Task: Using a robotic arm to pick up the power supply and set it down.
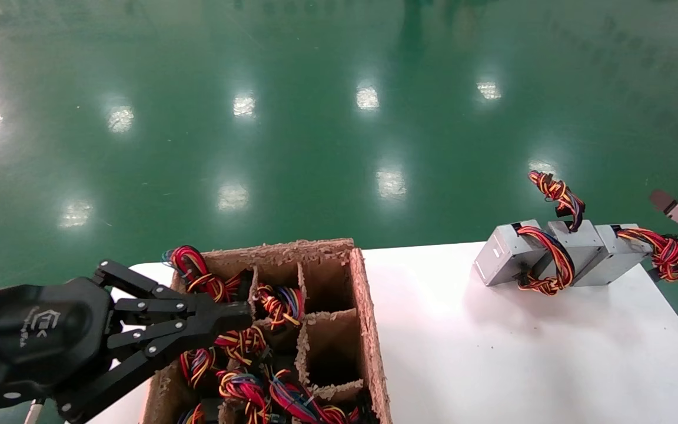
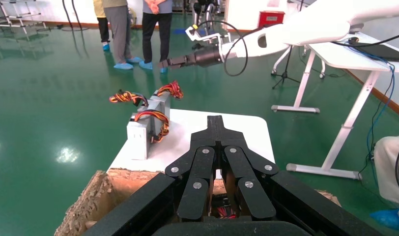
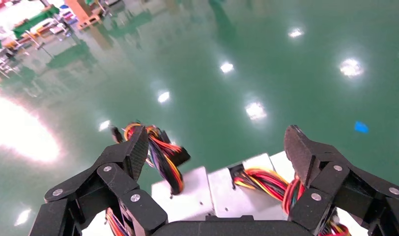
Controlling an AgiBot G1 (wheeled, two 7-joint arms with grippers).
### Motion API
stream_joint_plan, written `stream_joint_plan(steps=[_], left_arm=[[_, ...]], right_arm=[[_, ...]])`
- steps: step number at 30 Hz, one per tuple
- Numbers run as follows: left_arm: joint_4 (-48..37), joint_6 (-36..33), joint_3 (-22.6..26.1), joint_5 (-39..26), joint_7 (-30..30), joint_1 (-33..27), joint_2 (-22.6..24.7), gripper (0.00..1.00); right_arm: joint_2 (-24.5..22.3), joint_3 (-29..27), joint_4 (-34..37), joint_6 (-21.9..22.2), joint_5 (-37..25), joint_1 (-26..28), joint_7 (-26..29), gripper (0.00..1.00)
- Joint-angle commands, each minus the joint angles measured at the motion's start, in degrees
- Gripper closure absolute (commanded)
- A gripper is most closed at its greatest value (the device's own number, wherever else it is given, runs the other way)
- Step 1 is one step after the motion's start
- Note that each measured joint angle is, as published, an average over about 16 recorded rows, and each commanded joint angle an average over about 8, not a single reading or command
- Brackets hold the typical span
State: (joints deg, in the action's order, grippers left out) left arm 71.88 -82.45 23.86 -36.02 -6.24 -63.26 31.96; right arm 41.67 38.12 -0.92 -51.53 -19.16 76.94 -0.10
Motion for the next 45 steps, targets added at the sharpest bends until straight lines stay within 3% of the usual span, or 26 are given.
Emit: stream_joint_plan(steps=[1,9,19,27,45], left_arm=[[0.0,0.0,0.0,0.0,0.0,0.0,0.0,1.00],[0.0,0.0,0.0,0.0,0.0,0.0,0.0,1.00],[0.0,0.0,0.0,0.0,0.0,0.0,0.0,0.99],[0.0,0.0,0.0,0.0,0.0,0.0,0.0,0.00],[0.0,0.0,0.0,0.0,0.0,0.0,0.0,0.00]], right_arm=[[-0.2,-0.2,-0.2,-0.4,0.2,0.2,-0.1,0.00],[-0.8,-1.1,-2.0,-2.2,0.5,0.1,-2.0,0.00],[-1.7,-4.4,-13.1,-7.2,-3.2,-2.4,0.1,0.00],[-2.5,-7.3,-22.7,-11.6,-6.3,-4.5,1.8,0.00],[-4.3,-13.8,-44.7,-21.5,-13.5,-9.3,5.8,0.00]])
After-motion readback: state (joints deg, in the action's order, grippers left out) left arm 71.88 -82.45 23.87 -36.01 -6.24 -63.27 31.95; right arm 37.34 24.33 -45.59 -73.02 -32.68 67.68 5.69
